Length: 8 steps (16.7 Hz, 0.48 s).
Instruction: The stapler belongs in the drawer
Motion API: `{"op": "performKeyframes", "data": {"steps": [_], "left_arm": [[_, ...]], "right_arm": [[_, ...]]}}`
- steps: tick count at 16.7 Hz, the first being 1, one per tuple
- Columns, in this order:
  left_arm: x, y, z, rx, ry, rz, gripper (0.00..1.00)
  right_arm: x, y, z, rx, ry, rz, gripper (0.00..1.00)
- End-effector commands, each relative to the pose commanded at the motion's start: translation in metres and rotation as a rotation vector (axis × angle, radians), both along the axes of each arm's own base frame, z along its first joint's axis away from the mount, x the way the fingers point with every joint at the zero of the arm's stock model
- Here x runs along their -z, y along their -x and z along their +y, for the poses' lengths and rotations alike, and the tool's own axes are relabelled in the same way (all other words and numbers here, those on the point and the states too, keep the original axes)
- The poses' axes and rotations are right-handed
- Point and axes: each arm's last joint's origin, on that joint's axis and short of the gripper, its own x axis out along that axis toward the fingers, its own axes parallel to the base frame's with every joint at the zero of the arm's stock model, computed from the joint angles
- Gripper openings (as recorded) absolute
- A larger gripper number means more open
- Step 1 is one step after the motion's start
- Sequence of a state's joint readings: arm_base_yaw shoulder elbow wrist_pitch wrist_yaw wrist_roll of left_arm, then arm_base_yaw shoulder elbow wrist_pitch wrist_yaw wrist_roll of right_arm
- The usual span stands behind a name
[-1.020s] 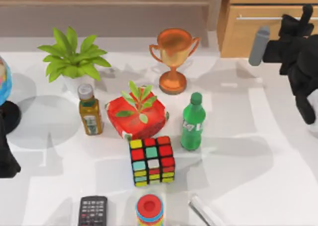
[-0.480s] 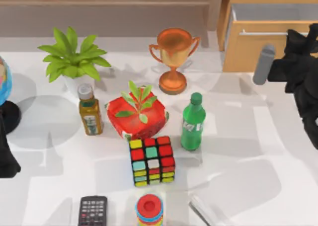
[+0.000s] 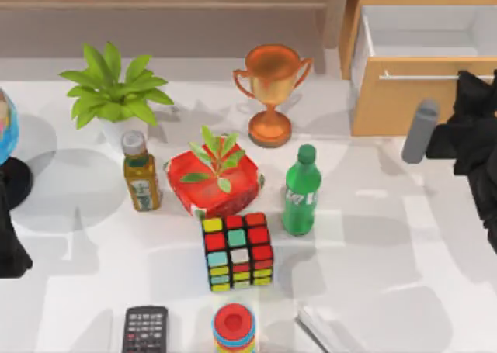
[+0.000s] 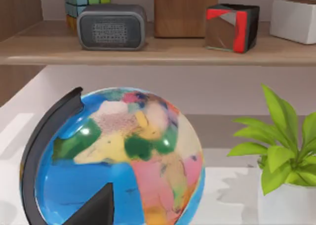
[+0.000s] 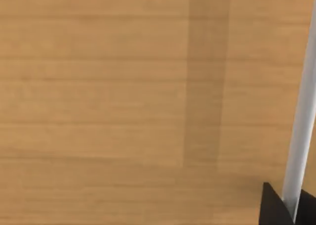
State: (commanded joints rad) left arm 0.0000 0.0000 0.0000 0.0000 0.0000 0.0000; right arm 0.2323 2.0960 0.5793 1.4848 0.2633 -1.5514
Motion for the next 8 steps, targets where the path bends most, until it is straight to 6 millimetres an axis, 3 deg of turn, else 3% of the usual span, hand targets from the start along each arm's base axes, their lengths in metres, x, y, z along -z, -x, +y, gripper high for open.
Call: {"op": "performKeyframes", "data": {"steps": [3,8], "left_arm": [[0.0,0.0,0.0,0.0,0.0,0.0,1.0],[0.0,0.0,0.0,0.0,0.0,0.0,1.0]], "right_arm": [[-0.004,0.0157,0.0005,0.002,-0.004,-0.019,0.0],[-0.004,0.0157,0.0002,0.003,-0.003,-0.02,0.0]]}}
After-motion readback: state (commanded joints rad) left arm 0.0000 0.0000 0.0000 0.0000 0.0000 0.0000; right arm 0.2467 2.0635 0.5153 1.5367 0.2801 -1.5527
